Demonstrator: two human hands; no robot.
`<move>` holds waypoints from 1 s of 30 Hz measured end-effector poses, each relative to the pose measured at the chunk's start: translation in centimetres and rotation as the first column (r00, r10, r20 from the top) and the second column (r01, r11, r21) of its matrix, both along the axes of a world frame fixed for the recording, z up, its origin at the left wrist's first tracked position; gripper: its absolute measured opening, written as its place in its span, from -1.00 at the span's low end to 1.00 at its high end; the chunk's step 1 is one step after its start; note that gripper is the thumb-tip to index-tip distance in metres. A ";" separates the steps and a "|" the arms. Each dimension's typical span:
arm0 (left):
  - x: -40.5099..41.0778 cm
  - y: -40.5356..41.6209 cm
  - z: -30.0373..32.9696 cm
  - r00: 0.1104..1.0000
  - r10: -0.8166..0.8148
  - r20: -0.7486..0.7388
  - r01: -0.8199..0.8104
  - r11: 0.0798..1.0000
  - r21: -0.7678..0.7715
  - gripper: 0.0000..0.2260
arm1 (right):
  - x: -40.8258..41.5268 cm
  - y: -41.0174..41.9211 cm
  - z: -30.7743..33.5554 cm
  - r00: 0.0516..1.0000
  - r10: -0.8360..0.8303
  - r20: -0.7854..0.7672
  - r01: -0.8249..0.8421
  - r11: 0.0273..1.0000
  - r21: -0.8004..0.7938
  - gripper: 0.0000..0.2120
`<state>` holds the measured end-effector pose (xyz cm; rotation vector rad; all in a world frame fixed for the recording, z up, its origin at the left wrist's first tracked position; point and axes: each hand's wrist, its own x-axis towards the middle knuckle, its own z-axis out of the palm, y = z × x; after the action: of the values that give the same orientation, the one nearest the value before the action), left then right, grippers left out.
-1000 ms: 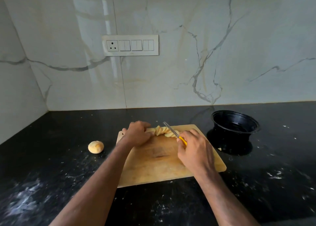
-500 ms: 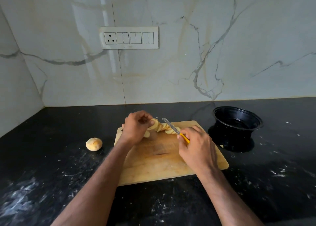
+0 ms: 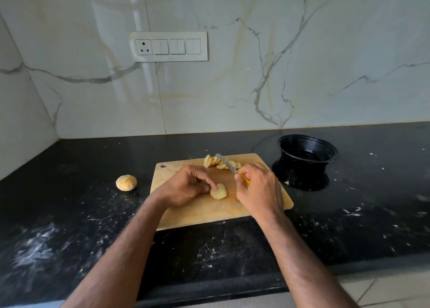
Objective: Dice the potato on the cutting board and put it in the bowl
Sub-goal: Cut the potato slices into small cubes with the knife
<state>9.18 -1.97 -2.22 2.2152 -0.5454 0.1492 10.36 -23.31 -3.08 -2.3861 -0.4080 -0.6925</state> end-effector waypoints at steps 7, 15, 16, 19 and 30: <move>0.2 -0.4 0.1 0.995 0.096 -0.033 -0.095 0.994 0.046 -0.80 | -2.3 -0.7 -1.4 0.999 0.033 -0.011 -0.033 0.999 -0.020 -0.86; 0.7 -1.0 -0.2 0.986 0.157 0.048 -0.163 0.970 0.183 -0.80 | -2.6 -0.7 -1.4 1.000 0.013 -0.027 -0.013 0.999 -0.035 -0.90; 0.7 -0.9 -0.2 0.982 0.185 0.040 -0.190 0.965 0.180 -0.77 | -2.6 -0.7 -1.3 1.000 0.006 -0.026 -0.007 0.999 -0.033 -0.84; 0.7 -1.1 -0.4 0.973 0.228 0.036 -0.231 0.961 0.153 -0.80 | -3.0 -0.5 -1.1 1.000 0.002 -0.030 -0.002 1.000 -0.002 -0.77; 1.2 -2.1 -1.3 0.905 0.405 0.127 -0.423 0.887 0.186 -0.68 | -4.2 0.5 -1.6 0.999 0.032 -0.044 -0.036 0.995 -0.098 -0.67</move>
<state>10.35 -4.09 -3.52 2.5185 -0.1237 0.4294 6.18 -22.77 -4.65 -2.4757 -0.4743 -0.6188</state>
